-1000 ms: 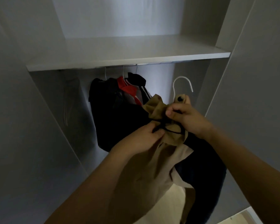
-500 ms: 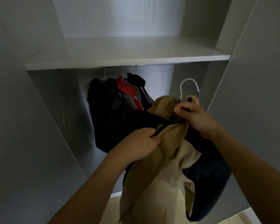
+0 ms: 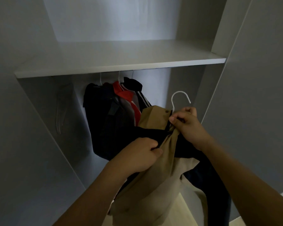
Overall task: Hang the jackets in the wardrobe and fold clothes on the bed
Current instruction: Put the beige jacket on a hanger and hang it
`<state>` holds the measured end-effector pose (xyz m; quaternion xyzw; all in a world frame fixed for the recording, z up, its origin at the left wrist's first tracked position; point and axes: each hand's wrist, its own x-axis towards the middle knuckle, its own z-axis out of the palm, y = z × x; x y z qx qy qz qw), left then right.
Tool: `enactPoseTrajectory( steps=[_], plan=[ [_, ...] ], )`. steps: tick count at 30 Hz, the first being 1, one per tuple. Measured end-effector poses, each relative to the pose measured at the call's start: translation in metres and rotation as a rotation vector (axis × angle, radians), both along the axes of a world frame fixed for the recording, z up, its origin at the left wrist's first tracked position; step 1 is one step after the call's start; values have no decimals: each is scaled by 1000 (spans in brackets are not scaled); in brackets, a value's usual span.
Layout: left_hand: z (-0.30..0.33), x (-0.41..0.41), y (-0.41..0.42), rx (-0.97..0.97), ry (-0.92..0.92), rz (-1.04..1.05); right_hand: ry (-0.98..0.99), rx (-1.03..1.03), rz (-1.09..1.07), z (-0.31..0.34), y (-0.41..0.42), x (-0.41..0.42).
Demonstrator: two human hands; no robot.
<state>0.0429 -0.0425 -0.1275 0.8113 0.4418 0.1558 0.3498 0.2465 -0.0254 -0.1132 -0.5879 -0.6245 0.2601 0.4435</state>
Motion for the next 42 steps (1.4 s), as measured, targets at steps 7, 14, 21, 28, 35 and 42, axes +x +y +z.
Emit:
enactPoseTrajectory(
  steps=[7,14,21,28,35,42],
  plan=[
    [-3,27,18,35,-92,166,-146,100,87,8,5,-10],
    [-11,30,23,69,-246,136,-234,178,18,12,11,-11],
    [3,32,25,180,-259,154,-168,-61,117,47,13,1],
    [14,34,26,187,-264,106,-336,-179,203,70,18,25],
    [24,29,29,212,-235,124,-943,-18,247,86,20,29],
    [26,15,32,141,-261,138,-1023,227,363,97,21,20]
  ],
)
